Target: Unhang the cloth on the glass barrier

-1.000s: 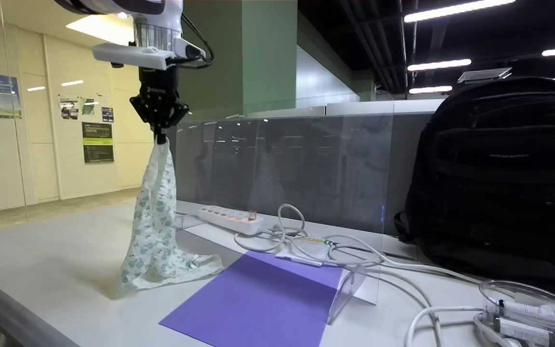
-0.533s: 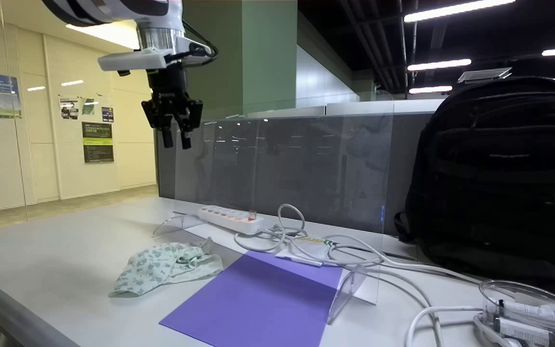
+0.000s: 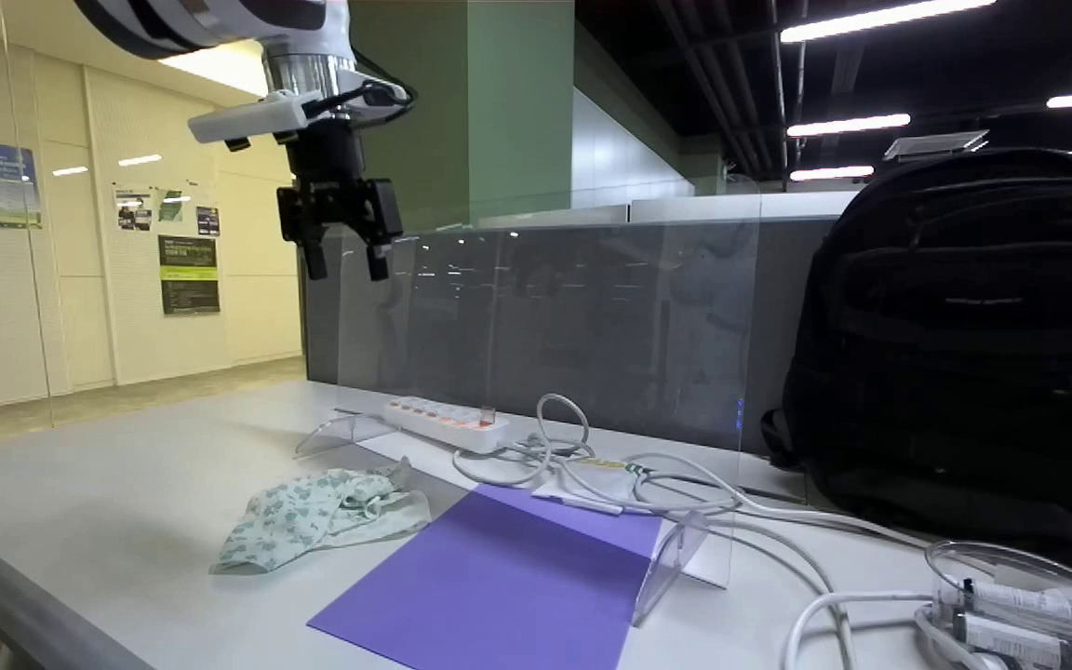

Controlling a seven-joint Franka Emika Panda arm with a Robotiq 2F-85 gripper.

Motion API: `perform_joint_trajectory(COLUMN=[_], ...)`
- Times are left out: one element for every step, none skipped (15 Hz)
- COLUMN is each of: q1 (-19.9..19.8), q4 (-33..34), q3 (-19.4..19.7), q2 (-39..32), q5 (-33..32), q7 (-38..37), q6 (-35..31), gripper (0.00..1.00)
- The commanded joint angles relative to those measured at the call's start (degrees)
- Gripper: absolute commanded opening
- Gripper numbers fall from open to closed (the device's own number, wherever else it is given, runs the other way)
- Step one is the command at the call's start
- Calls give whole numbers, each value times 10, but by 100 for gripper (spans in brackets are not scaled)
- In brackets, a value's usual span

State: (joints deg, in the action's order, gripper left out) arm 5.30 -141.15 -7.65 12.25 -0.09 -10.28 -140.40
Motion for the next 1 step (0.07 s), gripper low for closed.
perform_joint_trajectory(q1=[-5], q4=[-6], q3=[-1], q2=[18], q5=[0], q7=[-27], q6=[31], gripper=[100])
